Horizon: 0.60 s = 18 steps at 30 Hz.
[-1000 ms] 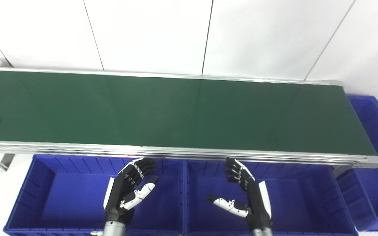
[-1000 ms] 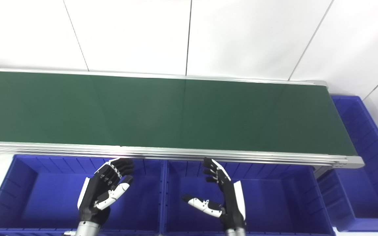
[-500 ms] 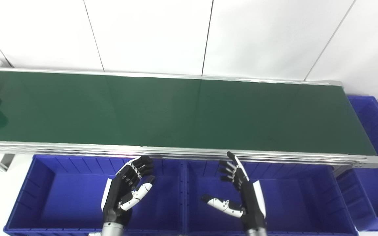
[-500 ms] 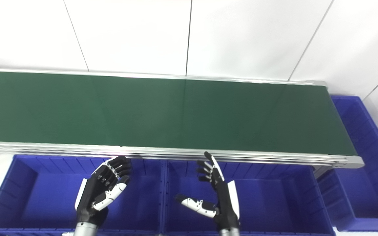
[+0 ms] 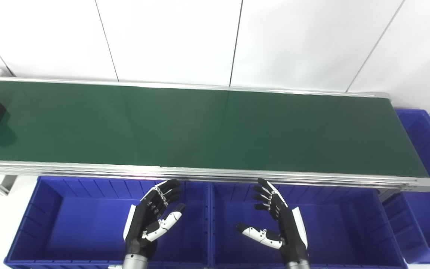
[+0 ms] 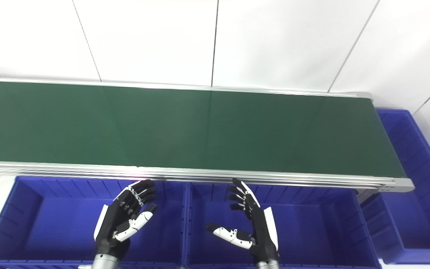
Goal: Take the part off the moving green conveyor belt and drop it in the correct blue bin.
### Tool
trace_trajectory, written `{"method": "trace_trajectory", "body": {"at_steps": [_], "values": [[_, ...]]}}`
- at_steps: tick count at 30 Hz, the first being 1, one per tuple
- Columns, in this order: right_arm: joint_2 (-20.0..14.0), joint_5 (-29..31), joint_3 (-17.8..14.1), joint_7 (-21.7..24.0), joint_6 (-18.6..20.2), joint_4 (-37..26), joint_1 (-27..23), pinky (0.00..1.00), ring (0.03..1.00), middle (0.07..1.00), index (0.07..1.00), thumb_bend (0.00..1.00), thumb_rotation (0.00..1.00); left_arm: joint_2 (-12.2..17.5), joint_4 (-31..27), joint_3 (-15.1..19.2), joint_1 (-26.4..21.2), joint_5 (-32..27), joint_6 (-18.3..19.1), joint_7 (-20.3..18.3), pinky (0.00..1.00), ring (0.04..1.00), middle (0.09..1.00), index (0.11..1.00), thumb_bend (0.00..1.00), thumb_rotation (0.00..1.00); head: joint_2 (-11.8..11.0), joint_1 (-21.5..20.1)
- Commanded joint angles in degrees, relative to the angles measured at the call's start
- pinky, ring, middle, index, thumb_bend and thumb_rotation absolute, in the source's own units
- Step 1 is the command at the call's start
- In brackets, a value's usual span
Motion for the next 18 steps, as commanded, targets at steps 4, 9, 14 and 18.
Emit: {"method": "trace_trajectory", "body": {"at_steps": [4, 9, 14, 18], "values": [[0.39, 0.2, -0.92, -0.94, -3.09, -0.44, -0.56, 0.64, 0.743, 0.8, 0.848, 0.69, 0.22, 0.28, -0.93, -0.26, -0.93, 0.48, -2.06, 1.24, 0.77, 0.742, 0.76, 0.761, 0.49, 0.0, 0.36, 0.33], [0.65, -0.75, -0.93, -1.6, -3.19, -0.35, -0.61, 0.64, 0.742, 0.802, 0.844, 0.67, 0.22, 0.74, -0.8, -0.48, -1.05, 1.45, -2.07, 2.27, 0.76, 0.734, 0.764, 0.757, 0.49, 0.0, 0.23, 0.59], [0.62, 0.0, -0.78, -1.35, -3.52, -0.1, -0.64, 0.64, 0.744, 0.801, 0.841, 0.68, 0.22, 0.72, -0.62, -1.31, -0.81, 1.21, -2.07, 2.19, 0.76, 0.748, 0.772, 0.755, 0.5, 0.0, -0.5, 4.34], [-0.75, 0.63, -0.26, -1.55, -3.76, 0.04, -0.55, 0.63, 0.748, 0.803, 0.835, 0.66, 0.2, 0.14, -0.38, -2.59, -0.53, 2.84, -2.06, 3.26, 0.74, 0.746, 0.772, 0.742, 0.51, 0.0, -2.66, 12.14]]}}
